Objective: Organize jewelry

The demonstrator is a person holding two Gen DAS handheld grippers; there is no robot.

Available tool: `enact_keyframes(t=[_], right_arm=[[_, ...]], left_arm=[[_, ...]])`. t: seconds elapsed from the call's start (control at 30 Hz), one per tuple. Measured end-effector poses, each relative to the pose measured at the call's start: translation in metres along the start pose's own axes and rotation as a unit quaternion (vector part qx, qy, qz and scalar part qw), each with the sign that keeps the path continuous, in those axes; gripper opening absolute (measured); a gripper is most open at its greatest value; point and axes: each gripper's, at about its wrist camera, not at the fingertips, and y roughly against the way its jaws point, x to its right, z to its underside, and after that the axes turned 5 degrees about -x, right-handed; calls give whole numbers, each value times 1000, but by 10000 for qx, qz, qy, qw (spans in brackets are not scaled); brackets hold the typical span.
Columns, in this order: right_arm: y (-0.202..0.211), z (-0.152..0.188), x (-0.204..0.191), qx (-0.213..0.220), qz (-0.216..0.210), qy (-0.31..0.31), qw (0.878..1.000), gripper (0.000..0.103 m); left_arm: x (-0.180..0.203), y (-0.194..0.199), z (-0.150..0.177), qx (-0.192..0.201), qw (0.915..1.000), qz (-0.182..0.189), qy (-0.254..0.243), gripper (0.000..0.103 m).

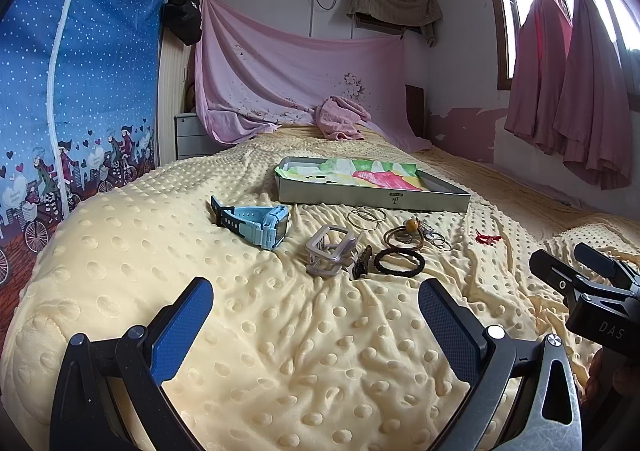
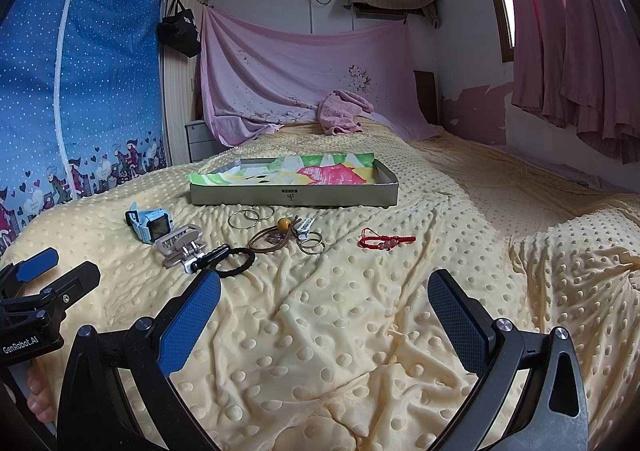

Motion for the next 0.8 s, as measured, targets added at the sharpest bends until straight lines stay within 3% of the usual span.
enact_keyframes(t=[0.8], right_arm=[[1,-1,-1,1,-3,-1,10000,102]], left_arm=[[0,0,0,4,10000,3,0,103]])
